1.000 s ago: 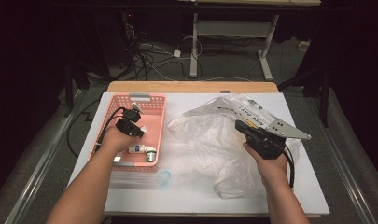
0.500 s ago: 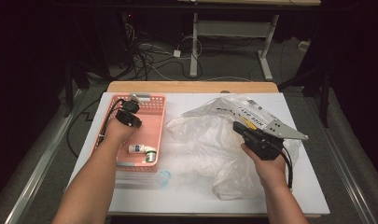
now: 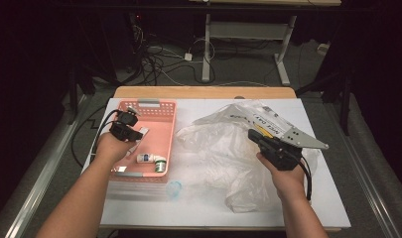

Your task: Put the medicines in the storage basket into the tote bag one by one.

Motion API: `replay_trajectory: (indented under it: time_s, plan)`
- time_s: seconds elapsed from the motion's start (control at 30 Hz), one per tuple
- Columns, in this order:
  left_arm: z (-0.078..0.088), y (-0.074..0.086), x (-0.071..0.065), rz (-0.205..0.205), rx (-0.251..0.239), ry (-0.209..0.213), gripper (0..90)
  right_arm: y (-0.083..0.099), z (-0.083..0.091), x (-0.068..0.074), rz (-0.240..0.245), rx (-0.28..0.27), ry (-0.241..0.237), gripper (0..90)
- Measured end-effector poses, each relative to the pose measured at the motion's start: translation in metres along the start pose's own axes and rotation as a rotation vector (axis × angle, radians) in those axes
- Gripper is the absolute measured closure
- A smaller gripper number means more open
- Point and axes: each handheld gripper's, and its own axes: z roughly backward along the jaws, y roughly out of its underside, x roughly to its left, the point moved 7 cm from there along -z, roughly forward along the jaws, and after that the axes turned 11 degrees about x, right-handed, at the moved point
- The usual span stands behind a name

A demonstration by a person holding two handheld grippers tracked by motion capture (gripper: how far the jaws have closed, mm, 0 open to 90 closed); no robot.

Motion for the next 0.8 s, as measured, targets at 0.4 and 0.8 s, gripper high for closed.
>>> replay_trajectory:
  time_s: [0.4, 0.8]
  plan:
    - [-0.011, 0.012, 0.004, 0.037, 0.079, -0.017, 44.0, -0.002, 0.000, 0.003, 0.001, -0.007, -0.009, 90.0]
    - [-0.028, 0.013, 0.007, 0.072, 0.144, -0.004, 44.8, -0.001, -0.001, 0.003, 0.008, -0.001, -0.009, 90.0]
